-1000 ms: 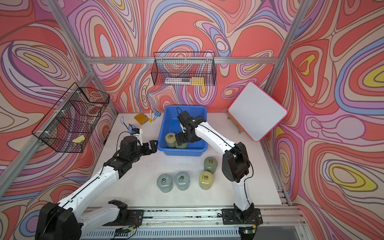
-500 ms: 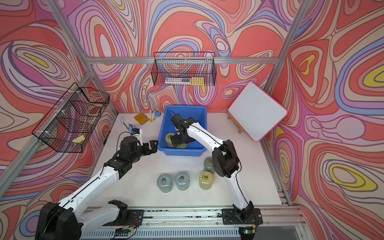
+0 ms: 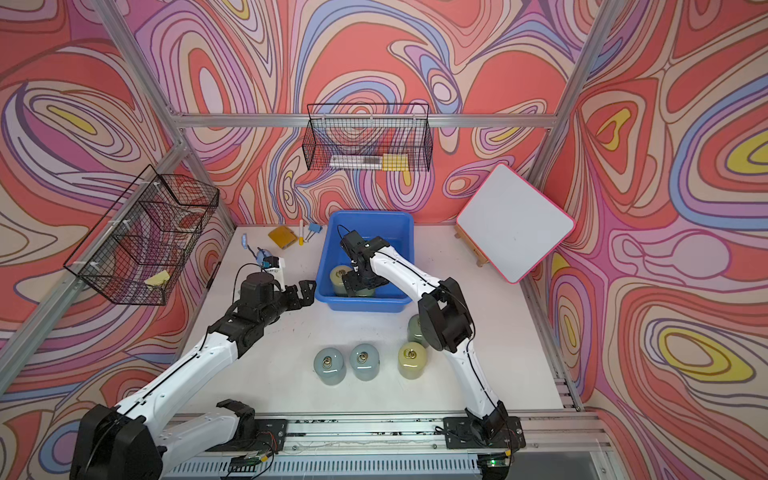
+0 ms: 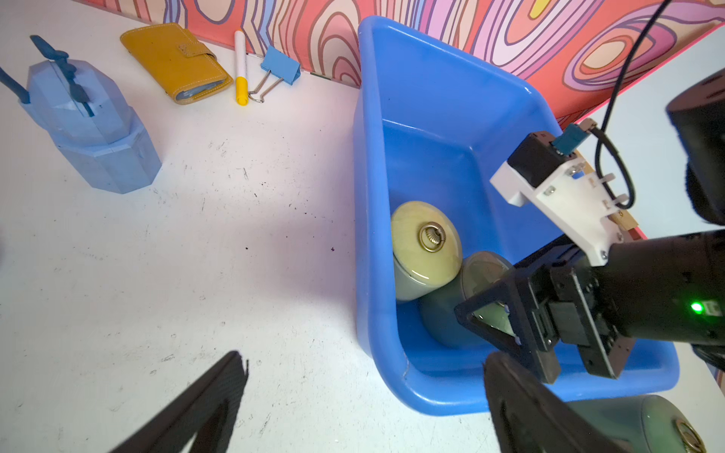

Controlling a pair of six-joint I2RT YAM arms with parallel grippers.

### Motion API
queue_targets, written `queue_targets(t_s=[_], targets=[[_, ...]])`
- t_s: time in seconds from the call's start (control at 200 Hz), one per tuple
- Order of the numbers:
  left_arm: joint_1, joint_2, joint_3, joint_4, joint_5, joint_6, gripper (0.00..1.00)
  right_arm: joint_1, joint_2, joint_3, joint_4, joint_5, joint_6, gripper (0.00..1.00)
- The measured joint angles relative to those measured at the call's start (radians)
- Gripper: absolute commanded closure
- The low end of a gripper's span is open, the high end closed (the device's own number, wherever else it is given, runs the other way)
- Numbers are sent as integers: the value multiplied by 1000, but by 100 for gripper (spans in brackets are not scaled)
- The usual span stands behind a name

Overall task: Take the tea canister out of the basket
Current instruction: Pick up the tea canister from the basket.

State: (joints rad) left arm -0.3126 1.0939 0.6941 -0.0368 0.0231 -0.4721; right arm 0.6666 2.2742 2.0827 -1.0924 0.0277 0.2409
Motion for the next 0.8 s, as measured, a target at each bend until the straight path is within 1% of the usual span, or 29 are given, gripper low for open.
queue_targets(t_s=[0.335, 0.421, 0.526, 0.556, 0.601, 0.626, 0.801], targets=[[0, 0, 0, 0, 0, 0, 1, 3, 15, 12, -8, 53, 3, 16], [0, 0, 0, 0, 0, 0, 1, 4, 15, 13, -8, 55, 5, 21], [0, 0, 0, 0, 0, 0, 1, 4, 15, 13, -8, 55, 4, 22], [0, 0, 0, 0, 0, 0, 1, 4, 15, 13, -8, 55, 4, 25], [0, 0, 0, 0, 0, 0, 1, 4, 15, 13, -8, 55, 4, 31], [0, 0, 0, 0, 0, 0, 1, 4, 15, 13, -8, 55, 4, 33], [0, -4, 0, 0, 0, 0, 1, 4, 17, 17, -12, 55, 4, 33]])
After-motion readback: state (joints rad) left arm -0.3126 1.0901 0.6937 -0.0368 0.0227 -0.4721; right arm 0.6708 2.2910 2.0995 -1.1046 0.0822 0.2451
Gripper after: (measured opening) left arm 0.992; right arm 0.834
